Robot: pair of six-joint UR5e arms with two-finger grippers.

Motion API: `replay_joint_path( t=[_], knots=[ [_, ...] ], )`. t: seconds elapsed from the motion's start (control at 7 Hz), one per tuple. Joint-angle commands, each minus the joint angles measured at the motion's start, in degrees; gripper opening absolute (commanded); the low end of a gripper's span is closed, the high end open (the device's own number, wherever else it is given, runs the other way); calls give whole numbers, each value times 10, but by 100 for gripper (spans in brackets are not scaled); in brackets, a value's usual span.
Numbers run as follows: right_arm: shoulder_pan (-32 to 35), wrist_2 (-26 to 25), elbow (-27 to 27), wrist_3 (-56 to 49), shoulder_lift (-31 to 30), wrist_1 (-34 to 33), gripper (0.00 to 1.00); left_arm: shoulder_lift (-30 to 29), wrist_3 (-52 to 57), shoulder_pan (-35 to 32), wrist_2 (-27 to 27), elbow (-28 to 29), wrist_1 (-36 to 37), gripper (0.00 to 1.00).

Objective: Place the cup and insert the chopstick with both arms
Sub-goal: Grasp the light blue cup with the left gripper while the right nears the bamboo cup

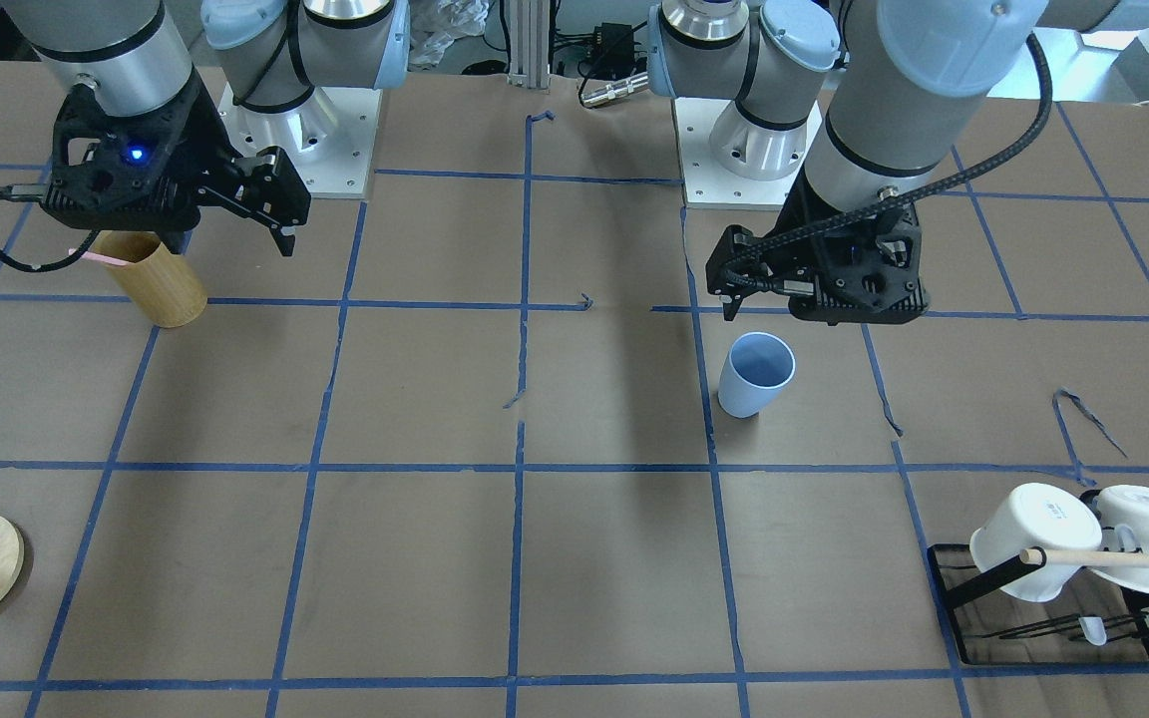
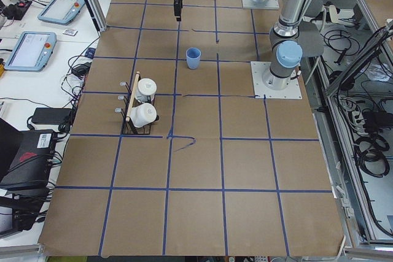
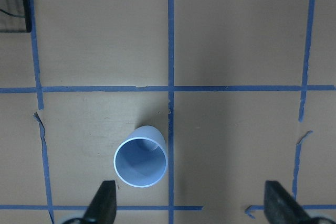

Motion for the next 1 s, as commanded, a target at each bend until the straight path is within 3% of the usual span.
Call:
replay_joint_path(
  t=[0.0, 0.14, 0.29, 0.43, 0.86],
  knots=[
    [-3, -1, -1, -18, 2, -3, 100, -11, 47, 14, 2, -89, 24, 100],
    [-3, -1, -1, -29, -2, -3, 100, -12, 51, 23, 10, -173, 115, 100],
    [-4, 1, -3, -26, -2, -17, 100, -14, 47, 24, 61, -235, 175, 100],
    [-5, 10, -4, -21, -9, -34, 100, -22, 44, 23, 63, -247, 219, 100],
    [-62, 5, -1, -52, -4, -29, 100, -32, 43, 18, 62, -248, 223, 86]
  ],
)
